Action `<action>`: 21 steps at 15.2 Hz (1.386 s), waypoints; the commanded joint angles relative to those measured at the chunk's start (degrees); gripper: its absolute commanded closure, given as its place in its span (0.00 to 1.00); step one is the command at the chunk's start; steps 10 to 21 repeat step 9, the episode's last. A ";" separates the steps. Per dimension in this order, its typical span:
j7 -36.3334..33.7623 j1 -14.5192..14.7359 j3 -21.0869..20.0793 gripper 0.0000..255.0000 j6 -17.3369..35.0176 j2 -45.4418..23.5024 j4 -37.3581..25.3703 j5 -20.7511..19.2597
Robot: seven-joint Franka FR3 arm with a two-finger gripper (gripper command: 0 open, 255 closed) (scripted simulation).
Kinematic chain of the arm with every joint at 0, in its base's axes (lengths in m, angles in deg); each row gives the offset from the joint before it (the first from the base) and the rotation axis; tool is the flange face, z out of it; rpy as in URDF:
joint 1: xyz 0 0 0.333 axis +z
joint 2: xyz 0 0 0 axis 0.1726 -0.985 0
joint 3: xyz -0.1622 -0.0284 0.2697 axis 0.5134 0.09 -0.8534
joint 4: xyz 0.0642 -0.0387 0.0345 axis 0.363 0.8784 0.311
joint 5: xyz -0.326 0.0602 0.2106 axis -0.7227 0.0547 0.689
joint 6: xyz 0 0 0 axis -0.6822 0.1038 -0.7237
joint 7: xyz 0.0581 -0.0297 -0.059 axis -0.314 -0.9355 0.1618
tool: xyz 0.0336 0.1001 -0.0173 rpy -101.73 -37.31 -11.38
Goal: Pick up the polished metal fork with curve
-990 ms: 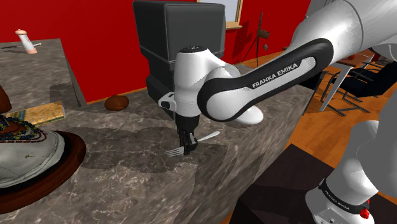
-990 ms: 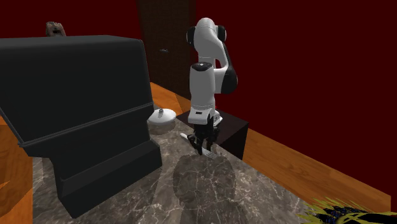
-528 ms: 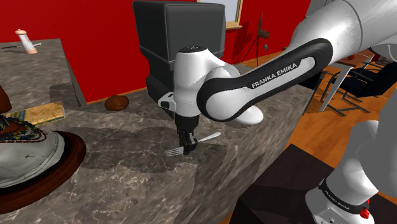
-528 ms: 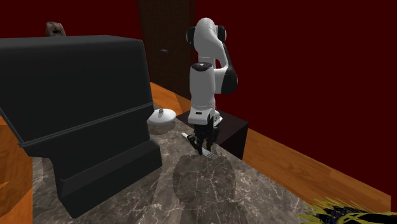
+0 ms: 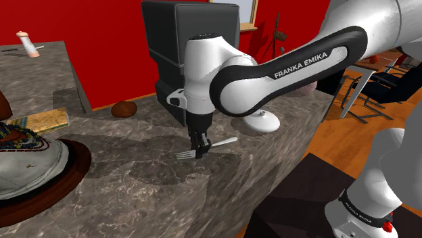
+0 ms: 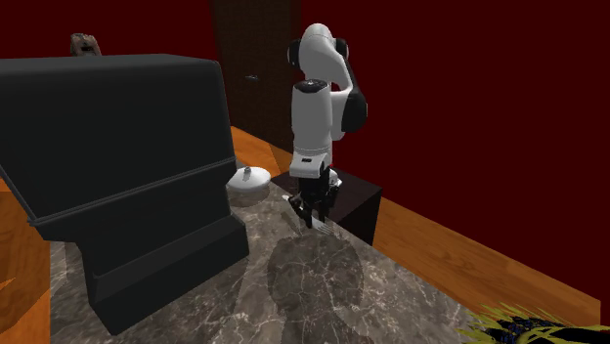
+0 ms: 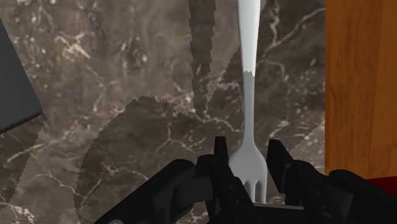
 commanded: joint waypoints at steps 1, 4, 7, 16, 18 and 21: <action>-0.04 0.01 -0.04 1.00 -1.49 0.54 -0.94 0.14; 0.01 -0.03 -0.02 1.00 -3.70 1.22 -2.50 0.32; 0.04 -0.07 -0.01 1.00 -5.92 1.79 -4.17 0.46; 0.04 -0.08 -0.01 1.00 -6.03 1.82 -4.25 0.47; 0.04 -0.08 -0.01 1.00 -6.03 1.82 -4.25 0.47; 0.04 -0.08 -0.01 1.00 -6.03 1.82 -4.25 0.47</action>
